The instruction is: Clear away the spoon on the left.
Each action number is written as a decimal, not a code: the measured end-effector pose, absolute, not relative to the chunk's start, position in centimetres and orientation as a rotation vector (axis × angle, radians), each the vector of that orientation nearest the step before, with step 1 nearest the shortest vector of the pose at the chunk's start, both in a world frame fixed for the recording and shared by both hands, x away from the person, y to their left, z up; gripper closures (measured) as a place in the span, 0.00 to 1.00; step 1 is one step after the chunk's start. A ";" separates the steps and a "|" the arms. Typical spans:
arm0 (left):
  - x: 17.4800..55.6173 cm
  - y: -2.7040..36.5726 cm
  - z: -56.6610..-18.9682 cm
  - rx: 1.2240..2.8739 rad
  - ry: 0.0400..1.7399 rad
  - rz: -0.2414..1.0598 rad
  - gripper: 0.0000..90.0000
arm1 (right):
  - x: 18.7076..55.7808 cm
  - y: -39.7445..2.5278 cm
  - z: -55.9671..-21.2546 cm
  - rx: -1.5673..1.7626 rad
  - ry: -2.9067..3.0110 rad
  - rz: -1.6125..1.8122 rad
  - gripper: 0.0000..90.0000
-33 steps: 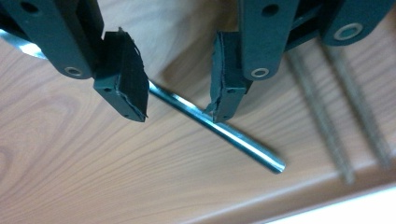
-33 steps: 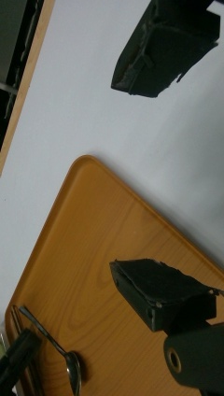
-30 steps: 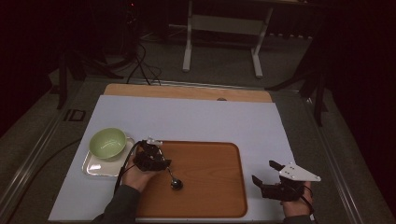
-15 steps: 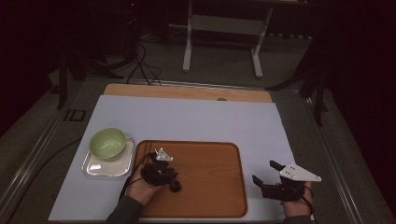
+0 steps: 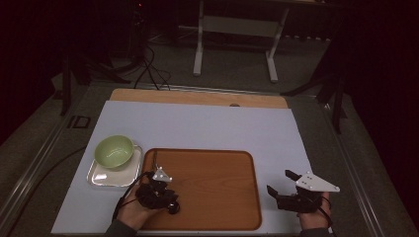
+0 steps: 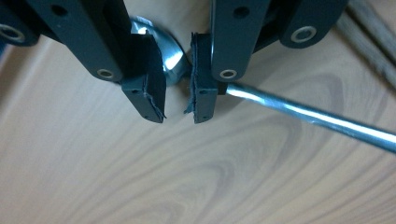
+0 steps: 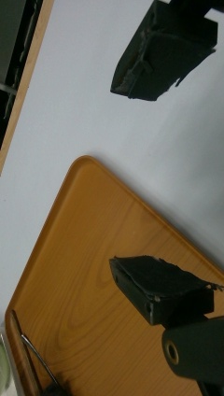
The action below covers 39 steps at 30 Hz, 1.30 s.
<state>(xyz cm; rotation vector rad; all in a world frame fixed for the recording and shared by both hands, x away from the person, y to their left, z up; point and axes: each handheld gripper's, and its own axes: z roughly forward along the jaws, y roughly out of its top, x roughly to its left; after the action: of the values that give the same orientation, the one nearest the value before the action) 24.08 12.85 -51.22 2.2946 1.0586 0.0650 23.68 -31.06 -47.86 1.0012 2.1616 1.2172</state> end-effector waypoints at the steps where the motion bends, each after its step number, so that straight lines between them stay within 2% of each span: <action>1: 24.1 12.8 -51.2 2.295 1.059 0.065 0.83 | 23.7 -31.1 -47.9 1.001 2.162 1.217 0.15; 7: 23.1 14.2 -51.2 2.333 1.084 0.061 0.82 | 23.7 -31.0 -47.8 1.000 2.164 1.216 0.15; 17: 23.1 15.2 -50.1 2.223 1.083 0.106 0.82 | 23.7 -30.9 -47.9 0.998 2.167 1.214 0.15; 29: 24.4 21.5 -47.7 1.975 1.275 0.364 0.65 | 23.7 -30.9 -47.9 0.999 2.165 1.214 0.15; 39: 25.5 26.1 -46.3 1.846 1.397 0.483 0.51 | 23.7 -30.9 -47.9 1.003 2.165 1.213 0.15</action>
<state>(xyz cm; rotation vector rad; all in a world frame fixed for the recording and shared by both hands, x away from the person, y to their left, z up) 25.53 26.12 -46.28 1.8463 1.3967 0.4831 23.72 -30.95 -47.91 1.0032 2.1652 1.2128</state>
